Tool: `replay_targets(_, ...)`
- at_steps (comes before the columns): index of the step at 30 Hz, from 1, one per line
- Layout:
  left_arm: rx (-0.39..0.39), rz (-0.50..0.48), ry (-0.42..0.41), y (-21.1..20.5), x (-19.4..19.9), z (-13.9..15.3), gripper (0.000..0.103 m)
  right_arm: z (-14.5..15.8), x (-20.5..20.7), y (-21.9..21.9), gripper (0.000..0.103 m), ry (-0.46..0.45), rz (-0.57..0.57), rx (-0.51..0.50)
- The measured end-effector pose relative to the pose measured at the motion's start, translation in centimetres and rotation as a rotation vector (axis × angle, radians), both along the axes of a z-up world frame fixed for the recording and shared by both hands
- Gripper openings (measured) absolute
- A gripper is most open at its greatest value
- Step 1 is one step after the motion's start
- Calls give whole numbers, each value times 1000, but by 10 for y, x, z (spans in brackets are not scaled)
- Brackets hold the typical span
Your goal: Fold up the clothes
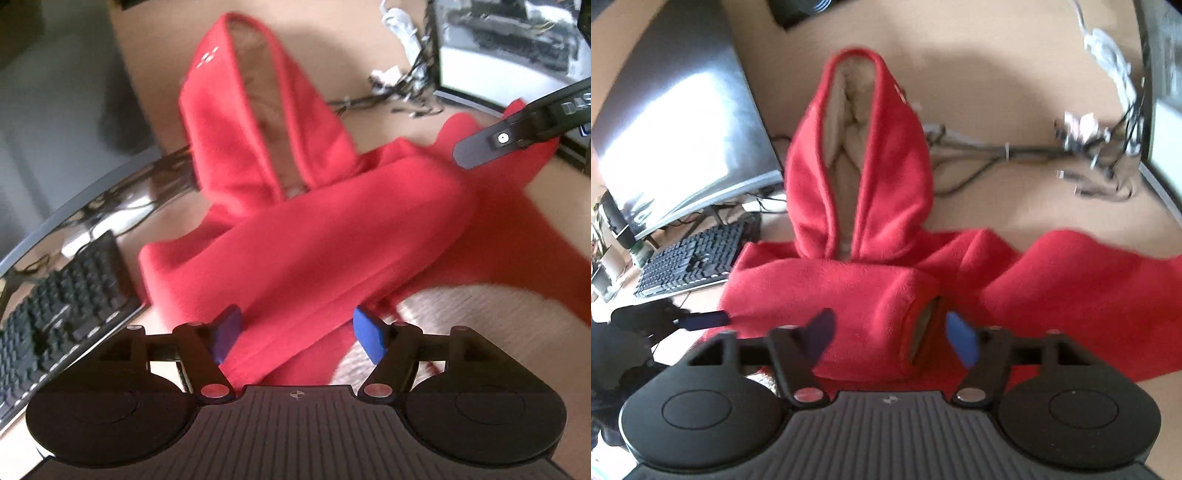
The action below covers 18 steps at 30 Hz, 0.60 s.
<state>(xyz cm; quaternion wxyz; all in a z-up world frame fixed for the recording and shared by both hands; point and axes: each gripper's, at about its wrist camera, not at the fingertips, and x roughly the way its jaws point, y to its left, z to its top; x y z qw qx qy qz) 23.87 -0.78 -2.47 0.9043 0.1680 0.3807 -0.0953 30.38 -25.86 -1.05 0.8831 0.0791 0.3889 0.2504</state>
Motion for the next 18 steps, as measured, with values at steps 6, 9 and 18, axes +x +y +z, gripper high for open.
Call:
replay_targets(6,68,63,-5,9,7,-10,70,-24,28,20,32,129,39,97)
replay_targets(9,46,117,13,17,17,-5,64,-10,31,38,18,70,93,118)
replay_targets(18,-147,24,106,0,31,-5,66,-6,29,33,17,-67,78,-155)
